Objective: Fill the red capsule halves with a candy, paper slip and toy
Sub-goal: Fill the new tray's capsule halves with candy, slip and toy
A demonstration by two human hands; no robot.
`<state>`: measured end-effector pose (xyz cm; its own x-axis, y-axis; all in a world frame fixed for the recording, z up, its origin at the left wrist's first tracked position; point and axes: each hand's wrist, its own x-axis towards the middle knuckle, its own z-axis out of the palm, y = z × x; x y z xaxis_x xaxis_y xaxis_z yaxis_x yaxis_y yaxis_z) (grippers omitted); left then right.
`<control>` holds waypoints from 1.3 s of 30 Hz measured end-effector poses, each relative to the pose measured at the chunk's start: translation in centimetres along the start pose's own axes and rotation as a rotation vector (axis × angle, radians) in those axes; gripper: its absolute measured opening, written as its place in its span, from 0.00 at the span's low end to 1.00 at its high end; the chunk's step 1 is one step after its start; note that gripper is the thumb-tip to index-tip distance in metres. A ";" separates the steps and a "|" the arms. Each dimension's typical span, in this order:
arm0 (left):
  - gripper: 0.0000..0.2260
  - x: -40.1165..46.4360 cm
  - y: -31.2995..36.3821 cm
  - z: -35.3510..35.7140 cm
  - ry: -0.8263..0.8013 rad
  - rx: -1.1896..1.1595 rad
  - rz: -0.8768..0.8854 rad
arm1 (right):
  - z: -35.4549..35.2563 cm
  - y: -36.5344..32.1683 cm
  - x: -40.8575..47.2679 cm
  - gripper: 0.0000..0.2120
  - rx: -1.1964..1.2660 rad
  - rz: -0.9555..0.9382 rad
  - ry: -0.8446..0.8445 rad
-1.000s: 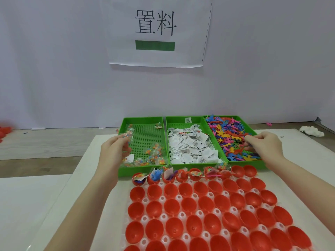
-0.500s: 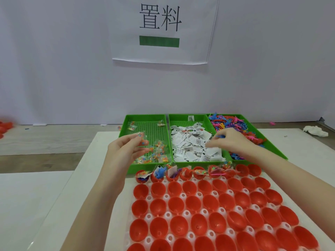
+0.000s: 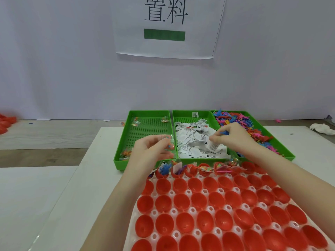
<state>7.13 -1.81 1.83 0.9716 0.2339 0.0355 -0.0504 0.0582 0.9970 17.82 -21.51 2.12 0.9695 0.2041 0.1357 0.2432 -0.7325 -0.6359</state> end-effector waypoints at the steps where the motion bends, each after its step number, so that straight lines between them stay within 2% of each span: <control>1: 0.05 0.0 0.0 0.1 -0.006 0.006 -0.001 | -0.1 0.2 -0.1 0.09 0.016 -0.028 0.036; 5: 0.04 -0.3 0.2 0.4 -0.058 0.042 0.010 | -0.5 0.4 -0.2 0.07 0.011 -0.095 0.124; 12: 0.03 -0.5 0.1 0.6 -0.061 0.045 0.001 | -0.7 0.5 -0.3 0.07 0.090 -0.019 0.128; 15: 0.03 -0.5 0.1 0.6 -0.057 0.038 -0.013 | -0.9 0.0 -0.5 0.07 0.428 0.150 0.054; 17: 0.04 -0.6 0.1 0.7 -0.058 0.024 -0.025 | -1.2 -0.8 -1.0 0.07 0.544 0.225 0.007; 19: 0.03 -0.7 0.2 0.9 -0.065 -0.013 -0.046 | -1.6 -1.8 -1.9 0.14 0.562 0.170 -0.098; 21: 0.04 -0.8 0.5 1.1 -0.107 -0.084 -0.106 | -1.7 -3.4 -3.4 0.09 0.550 0.061 -0.205; 23: 0.05 -1.0 0.9 1.4 -0.199 -0.149 -0.177 | -1.7 -4.7 -4.6 0.14 0.532 -0.025 -0.256; 27: 0.11 -1.5 1.7 2.0 -0.332 -0.239 -0.233 | -1.3 -6.2 -5.8 0.07 0.468 -0.176 -0.186; 29: 0.14 -1.8 1.9 2.2 -0.360 -0.291 -0.241 | -1.1 -6.2 -6.0 0.07 0.419 -0.227 -0.103; 33: 0.10 -2.2 2.1 2.3 -0.375 -0.184 -0.165 | -0.9 -6.0 -6.6 0.06 0.385 -0.277 0.039; 36: 0.08 -2.2 1.9 2.3 -0.297 -0.118 -0.136 | -0.9 -6.2 -6.9 0.16 0.424 -0.270 -0.001; 38: 0.08 -2.1 1.9 2.3 -0.269 -0.107 -0.150 | -1.0 -6.2 -6.6 0.25 0.479 -0.159 -0.093; 39: 0.08 -2.1 1.9 2.4 -0.267 -0.106 -0.154 | -1.2 -6.1 -6.5 0.27 0.549 -0.099 -0.147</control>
<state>5.50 -4.49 3.82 0.9953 -0.0475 -0.0847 0.0918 0.1775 0.9798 10.06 -19.13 6.04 0.9189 0.3716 0.1321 0.2427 -0.2688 -0.9321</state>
